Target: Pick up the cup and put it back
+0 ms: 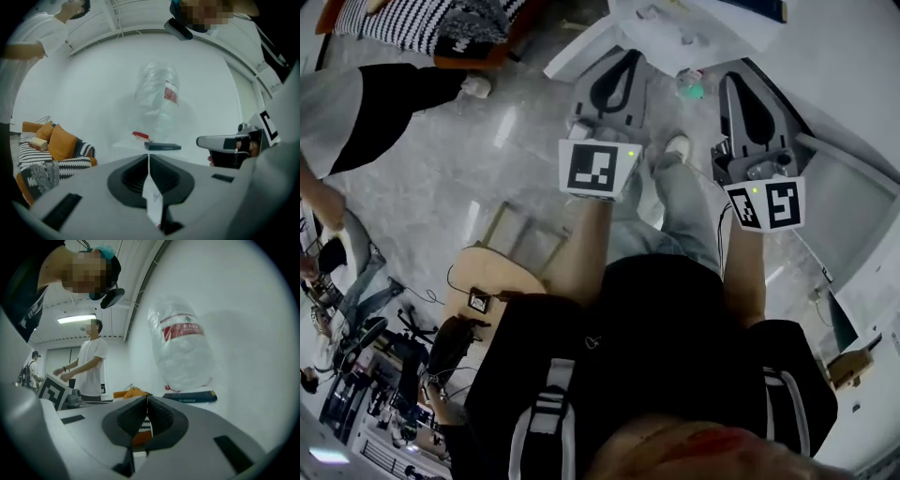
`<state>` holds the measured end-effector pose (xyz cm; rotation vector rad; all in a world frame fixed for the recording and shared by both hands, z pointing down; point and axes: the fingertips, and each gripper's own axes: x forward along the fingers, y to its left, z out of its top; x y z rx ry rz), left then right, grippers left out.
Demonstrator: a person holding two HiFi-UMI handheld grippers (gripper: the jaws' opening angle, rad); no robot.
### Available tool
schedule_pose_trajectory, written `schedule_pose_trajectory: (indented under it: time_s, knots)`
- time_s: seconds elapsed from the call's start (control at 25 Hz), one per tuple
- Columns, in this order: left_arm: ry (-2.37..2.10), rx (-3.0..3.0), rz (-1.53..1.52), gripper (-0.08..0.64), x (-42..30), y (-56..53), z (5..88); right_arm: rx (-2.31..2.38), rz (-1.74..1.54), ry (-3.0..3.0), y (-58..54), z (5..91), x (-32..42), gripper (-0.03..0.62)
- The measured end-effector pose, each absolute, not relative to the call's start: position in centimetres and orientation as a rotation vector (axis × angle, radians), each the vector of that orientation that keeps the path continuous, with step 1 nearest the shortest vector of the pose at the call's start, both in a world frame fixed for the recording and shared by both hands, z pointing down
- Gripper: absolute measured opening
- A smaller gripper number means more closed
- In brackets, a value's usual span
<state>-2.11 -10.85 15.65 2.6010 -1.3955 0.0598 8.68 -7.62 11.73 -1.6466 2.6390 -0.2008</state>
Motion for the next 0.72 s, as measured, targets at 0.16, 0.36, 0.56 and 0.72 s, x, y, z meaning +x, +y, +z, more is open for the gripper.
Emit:
schedule_pose_trajectory:
  time_s: [0.16,0.36,0.56,0.72]
  knots:
    - [-1.432,2.57,0.057,0.02,-0.9,-10.9,22.8,-1.66,-0.249,2.637,-7.7,19.8,10.0,0.011]
    - [-1.435,2.525,0.09,0.02,-0.1,-9.9,32.3,-1.634,-0.29,2.647,-7.4,27.9,9.7,0.011]
    - [-1.492,2.525,0.122,0.02,0.0,-11.1,41.0,-1.621,-0.283,2.648,-7.9,36.1,8.4,0.011]
    - [-1.586,2.462,0.111,0.02,-1.6,-13.0,47.1,-1.613,-0.28,2.649,-9.1,42.0,7.1,0.011]
